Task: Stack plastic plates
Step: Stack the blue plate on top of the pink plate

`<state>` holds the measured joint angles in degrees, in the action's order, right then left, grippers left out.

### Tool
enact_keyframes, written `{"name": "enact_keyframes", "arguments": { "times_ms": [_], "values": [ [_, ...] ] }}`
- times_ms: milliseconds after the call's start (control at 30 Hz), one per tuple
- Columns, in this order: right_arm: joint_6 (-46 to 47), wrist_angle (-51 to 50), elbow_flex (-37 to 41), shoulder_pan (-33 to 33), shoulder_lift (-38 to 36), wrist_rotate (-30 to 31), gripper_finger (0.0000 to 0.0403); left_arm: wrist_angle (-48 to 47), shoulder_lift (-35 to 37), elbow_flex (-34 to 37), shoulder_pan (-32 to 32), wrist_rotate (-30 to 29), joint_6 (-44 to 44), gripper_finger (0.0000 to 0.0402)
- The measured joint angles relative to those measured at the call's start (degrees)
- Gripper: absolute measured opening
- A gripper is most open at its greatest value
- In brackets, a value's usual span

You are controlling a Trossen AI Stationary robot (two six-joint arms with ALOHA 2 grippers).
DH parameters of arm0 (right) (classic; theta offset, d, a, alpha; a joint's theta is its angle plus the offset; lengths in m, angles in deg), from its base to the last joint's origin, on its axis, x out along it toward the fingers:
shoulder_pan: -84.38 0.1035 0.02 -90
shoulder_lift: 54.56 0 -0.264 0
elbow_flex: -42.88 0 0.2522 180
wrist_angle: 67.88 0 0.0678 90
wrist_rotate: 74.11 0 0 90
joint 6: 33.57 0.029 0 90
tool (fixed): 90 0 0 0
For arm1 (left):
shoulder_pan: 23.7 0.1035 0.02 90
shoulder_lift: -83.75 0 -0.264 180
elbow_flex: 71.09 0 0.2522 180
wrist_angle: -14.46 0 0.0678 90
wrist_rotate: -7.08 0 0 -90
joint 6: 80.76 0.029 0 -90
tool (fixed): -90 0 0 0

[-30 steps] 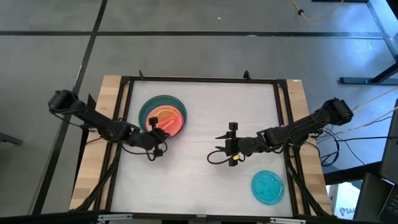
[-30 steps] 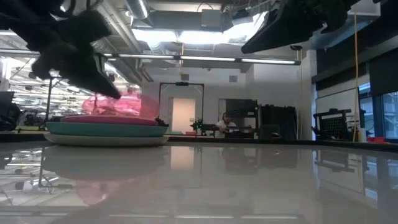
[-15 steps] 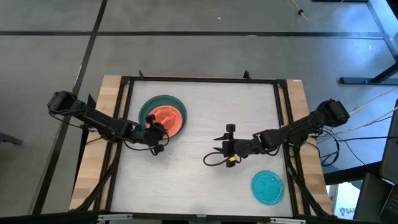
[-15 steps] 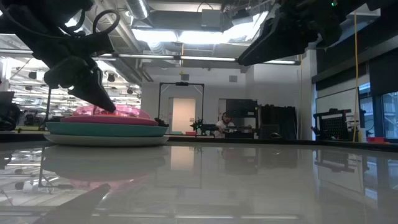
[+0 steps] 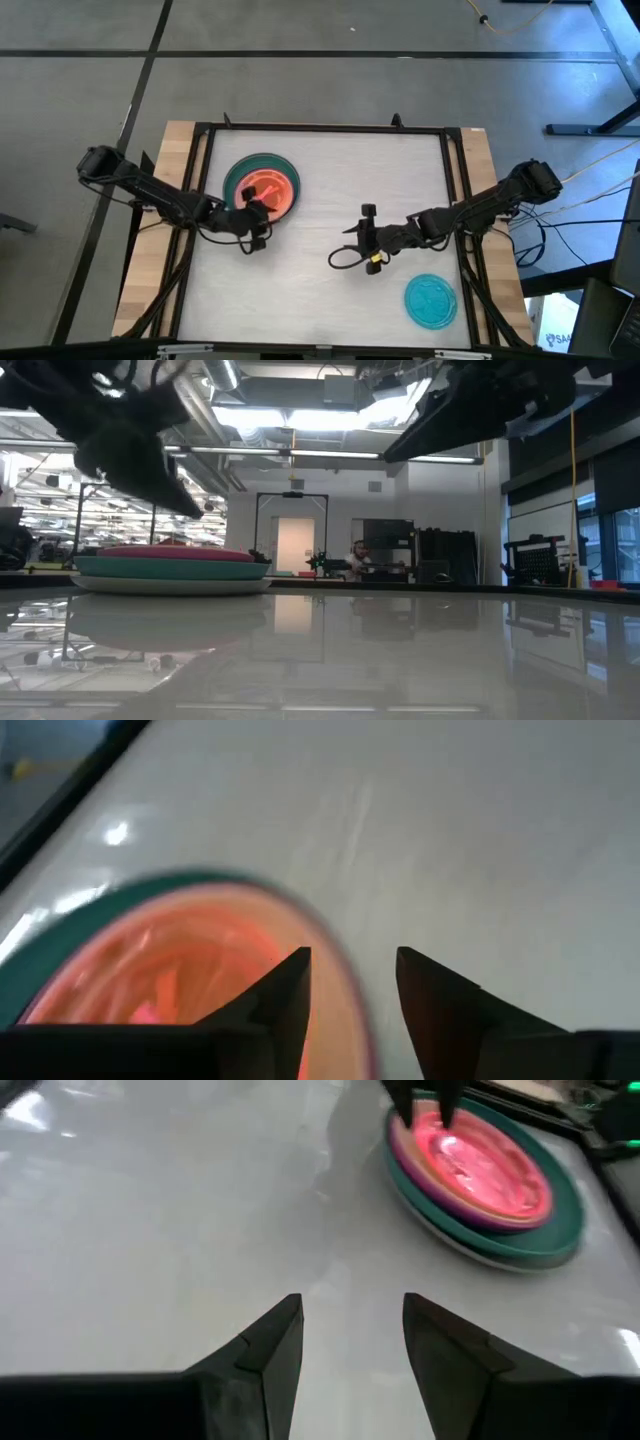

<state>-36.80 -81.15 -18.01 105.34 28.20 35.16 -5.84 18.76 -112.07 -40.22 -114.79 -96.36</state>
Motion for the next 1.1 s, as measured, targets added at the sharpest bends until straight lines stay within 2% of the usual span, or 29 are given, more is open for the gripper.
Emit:
{"name": "enact_keyframes", "arguments": {
  "times_ms": [100,167,300,367,600,733,867,1100],
  "values": [
    [0.19,-0.39,-0.01,0.01,0.00,2.05,0.0166,6.86,-0.06,0.00,-1.25,0.09,2.97,0.0144],
    [0.23,-1.04,-0.02,-0.01,0.00,0.64,0.0166,11.78,-0.85,-0.11,-1.89,0.93,4.87,0.0144],
    [0.59,-1.25,-0.02,0.01,-0.08,-0.90,0.0166,17.75,-3.36,-0.15,-2.79,8.44,7.95,0.0144],
    [0.07,-1.56,-0.02,0.01,-0.17,-0.93,0.0166,19.38,-5.47,-0.15,-3.23,10.36,8.79,0.0144],
    [-1.33,-3.86,-0.09,-1.86,-0.23,-1.35,0.0166,26.91,-14.03,-0.15,-2.82,10.60,11.80,0.0144],
    [0.51,-15.53,-2.62,-3.42,-1.78,-3.09,0.0166,29.47,-17.50,-0.15,-1.37,11.79,11.85,0.0144],
    [6.66,-25.29,-4.31,-4.60,-5.97,-5.62,0.0166,29.55,-18.52,-0.13,-0.17,14.69,11.83,0.0144],
    [20.71,-42.66,-4.20,-4.47,-12.95,-13.26,0.0166,29.71,-18.64,-0.13,0.05,15.07,11.72,0.0144]
  ]
}}
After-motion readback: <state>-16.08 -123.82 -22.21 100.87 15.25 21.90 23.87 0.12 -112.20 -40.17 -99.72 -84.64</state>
